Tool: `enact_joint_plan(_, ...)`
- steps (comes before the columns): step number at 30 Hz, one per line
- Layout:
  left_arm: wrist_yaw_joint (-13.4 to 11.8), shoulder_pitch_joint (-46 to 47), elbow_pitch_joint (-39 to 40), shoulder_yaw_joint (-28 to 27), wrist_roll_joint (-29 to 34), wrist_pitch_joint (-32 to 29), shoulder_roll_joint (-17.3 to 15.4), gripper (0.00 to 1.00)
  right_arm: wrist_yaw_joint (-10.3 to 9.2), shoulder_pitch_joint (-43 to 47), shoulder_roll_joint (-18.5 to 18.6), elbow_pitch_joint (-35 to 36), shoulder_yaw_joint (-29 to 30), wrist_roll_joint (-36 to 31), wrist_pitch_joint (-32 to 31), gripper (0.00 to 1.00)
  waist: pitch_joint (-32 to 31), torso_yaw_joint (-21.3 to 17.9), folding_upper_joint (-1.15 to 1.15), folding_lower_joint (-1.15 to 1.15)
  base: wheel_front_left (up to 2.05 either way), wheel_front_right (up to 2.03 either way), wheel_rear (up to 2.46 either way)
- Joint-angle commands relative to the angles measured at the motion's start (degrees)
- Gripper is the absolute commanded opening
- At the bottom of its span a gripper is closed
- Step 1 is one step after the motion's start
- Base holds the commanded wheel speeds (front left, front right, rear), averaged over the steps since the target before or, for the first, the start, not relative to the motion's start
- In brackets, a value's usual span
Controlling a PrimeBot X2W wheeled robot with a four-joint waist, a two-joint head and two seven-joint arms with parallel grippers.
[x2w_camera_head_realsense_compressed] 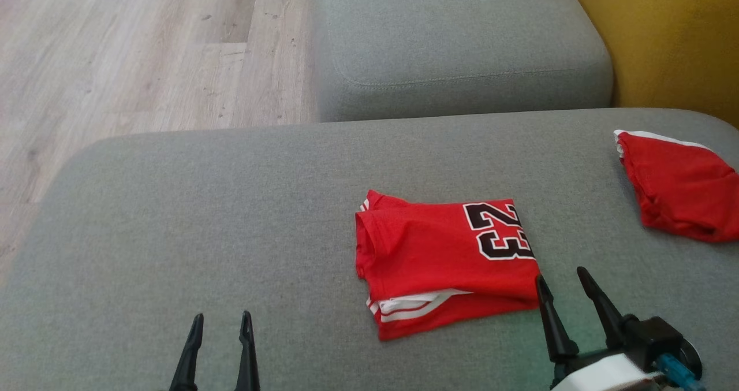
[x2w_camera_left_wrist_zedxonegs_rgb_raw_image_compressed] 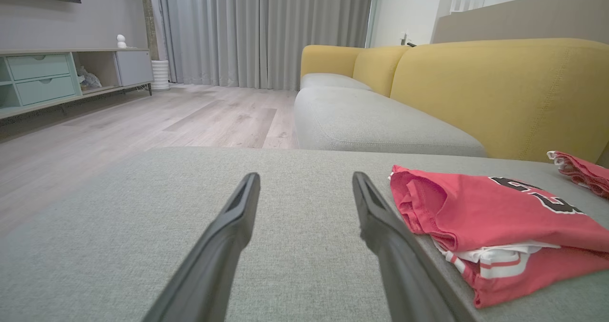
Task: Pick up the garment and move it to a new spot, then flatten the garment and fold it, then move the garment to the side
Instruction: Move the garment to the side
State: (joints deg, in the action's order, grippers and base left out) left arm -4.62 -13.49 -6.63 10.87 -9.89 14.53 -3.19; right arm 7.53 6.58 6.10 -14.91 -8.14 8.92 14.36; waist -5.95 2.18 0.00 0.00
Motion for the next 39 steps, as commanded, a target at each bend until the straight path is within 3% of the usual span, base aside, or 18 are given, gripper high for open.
enact_joint_plan(1,-0.2,1.6,1.7,-2.1,0.7,0.5,0.3,1.0,-0.04,-1.4,0.1,1.6,-0.9,-0.4,0.6,1.0,0.0,0.0,0.0,0.0,0.0,0.0,0.0)
enact_joint_plan(25,-0.5,1.6,0.2,-2.2,-1.4,0.5,0.3,1.0,-0.04,-0.6,-0.4,-1.6,-0.1,-1.3,0.6,1.0,-0.1,0.4,0.0,0.0,0.0,0.0,0.0)
enact_joint_plan(31,-0.4,2.3,0.7,-2.0,-1.4,0.5,0.3,1.0,-0.04,-5.2,-0.1,-10.1,1.4,-0.9,0.6,1.0,1.3,1.0,0.0,0.0,0.0,0.0,0.0)
enact_joint_plan(39,0.5,3.8,1.2,-0.2,-1.2,0.5,0.3,1.0,-0.04,-18.8,0.8,-24.1,3.9,-1.6,-2.1,1.0,4.6,2.4,0.0,0.0,0.0,0.0,0.0)
